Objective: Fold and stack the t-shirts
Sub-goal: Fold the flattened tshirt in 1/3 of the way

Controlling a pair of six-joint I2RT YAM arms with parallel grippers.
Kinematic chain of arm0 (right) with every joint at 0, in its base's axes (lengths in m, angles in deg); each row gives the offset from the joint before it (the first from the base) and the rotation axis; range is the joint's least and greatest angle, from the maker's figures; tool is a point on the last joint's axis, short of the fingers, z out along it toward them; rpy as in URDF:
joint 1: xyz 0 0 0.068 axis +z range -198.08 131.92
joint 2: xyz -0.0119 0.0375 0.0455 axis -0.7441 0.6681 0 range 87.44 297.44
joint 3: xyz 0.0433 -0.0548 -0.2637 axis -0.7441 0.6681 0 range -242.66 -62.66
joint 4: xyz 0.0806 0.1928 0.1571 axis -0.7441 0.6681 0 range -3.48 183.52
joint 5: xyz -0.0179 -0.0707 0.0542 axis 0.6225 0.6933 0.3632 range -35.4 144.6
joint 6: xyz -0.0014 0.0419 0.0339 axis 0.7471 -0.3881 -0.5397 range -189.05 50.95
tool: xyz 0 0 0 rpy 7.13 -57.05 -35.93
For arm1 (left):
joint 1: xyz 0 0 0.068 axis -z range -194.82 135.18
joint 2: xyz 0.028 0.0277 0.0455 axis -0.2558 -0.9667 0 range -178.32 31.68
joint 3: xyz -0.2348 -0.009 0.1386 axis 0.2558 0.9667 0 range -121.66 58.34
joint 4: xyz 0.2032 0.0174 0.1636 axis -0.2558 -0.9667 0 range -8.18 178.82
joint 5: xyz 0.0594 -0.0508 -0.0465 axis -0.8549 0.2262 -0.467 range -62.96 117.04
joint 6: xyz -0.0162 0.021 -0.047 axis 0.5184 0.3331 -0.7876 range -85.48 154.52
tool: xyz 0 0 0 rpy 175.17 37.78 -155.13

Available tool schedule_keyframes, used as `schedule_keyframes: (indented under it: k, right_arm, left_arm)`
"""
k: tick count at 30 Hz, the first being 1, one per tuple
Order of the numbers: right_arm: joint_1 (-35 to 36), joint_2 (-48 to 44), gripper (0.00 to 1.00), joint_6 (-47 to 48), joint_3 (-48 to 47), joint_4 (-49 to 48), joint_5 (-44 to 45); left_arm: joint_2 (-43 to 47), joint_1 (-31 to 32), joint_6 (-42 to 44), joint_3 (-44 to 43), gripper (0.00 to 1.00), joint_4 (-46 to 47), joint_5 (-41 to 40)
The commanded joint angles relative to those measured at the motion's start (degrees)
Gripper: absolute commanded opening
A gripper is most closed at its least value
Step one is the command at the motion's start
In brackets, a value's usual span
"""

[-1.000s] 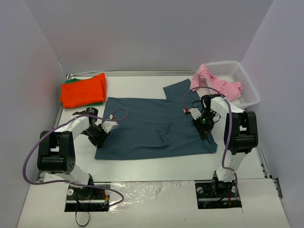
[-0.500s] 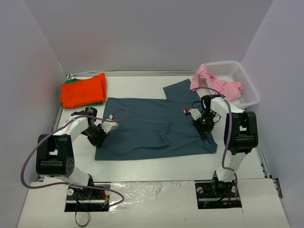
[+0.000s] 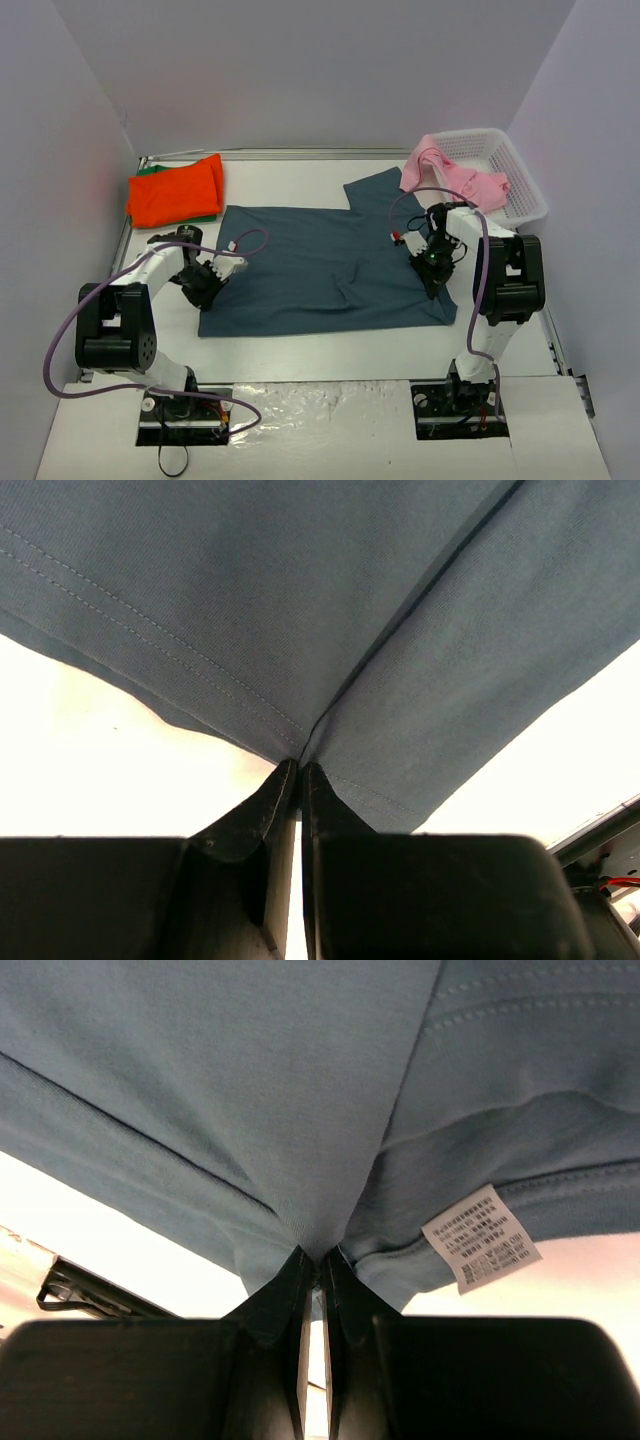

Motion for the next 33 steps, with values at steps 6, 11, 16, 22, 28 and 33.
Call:
schedule_keyframes:
  k: [6, 11, 16, 22, 28, 33]
  right_arm:
    - [-2.2, -1.7, 0.0, -0.5, -0.3, 2.1, 3.0]
    - [-2.3, -0.6, 0.0, -0.6, -0.2, 1.8, 3.0]
    - [-2.0, 0.5, 0.1, -0.8, -1.3, 1.8, 1.4]
    - [-2.1, 0.6, 0.37, -1.1, -3.1, 2.1, 0.4]
    - [-2.0, -1.1, 0.72, -0.2, -9.6, 6.6, -2.9]
    - [-1.7, -3.3, 1.0, 0.5, -16.0, 11.1, -5.7]
  left_arm:
    - [0.4, -0.8, 1.4, -1.6, 0.02, -1.4, -2.0]
    - [-0.4, -0.9, 0.5, -1.6, 0.02, -0.4, -2.0]
    - [-1.8, -0.8, -0.7, -2.0, 0.15, -0.3, -0.2]
    - [-1.1, -0.7, -1.6, -2.7, 0.34, -0.8, 0.9]
    - [4.2, -0.9, -4.8, -9.5, 0.4, -5.4, -0.2]
    - [7.5, -0.9, -9.9, -17.9, 0.41, -7.9, -0.3]
